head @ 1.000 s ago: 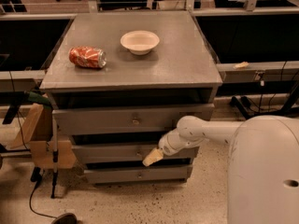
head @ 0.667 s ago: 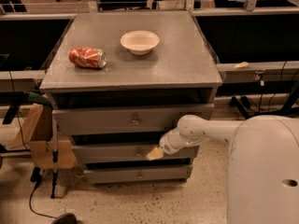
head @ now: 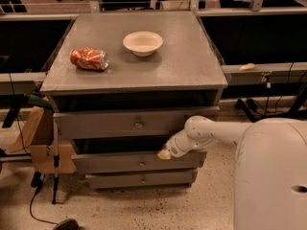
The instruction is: Open middle drawer
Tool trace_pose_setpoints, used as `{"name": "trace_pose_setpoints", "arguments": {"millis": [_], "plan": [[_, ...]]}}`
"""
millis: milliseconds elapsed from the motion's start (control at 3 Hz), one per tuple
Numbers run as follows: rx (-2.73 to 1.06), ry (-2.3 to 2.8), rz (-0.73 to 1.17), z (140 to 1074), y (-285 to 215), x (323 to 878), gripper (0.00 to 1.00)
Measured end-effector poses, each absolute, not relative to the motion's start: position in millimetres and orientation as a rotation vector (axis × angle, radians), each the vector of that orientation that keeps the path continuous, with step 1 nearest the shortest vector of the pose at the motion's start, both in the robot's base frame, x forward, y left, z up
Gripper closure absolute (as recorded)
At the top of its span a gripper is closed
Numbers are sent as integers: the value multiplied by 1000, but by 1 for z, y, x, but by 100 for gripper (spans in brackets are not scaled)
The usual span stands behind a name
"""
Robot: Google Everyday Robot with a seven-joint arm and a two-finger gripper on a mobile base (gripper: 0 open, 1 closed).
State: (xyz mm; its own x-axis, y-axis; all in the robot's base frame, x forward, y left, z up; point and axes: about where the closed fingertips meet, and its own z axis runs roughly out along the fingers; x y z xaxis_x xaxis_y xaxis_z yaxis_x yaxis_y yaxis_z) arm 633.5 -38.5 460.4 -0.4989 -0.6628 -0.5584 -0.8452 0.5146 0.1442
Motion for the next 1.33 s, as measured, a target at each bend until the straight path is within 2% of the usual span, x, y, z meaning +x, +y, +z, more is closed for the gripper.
{"name": "trace_pose_setpoints", "arguments": {"millis": [333,667,1333], "plan": [[-1238,2323,565,461,-39,633,100],[-1240,2324,546,459,-40,632,81],[-1254,2317,509,456,-41,629,35]]}}
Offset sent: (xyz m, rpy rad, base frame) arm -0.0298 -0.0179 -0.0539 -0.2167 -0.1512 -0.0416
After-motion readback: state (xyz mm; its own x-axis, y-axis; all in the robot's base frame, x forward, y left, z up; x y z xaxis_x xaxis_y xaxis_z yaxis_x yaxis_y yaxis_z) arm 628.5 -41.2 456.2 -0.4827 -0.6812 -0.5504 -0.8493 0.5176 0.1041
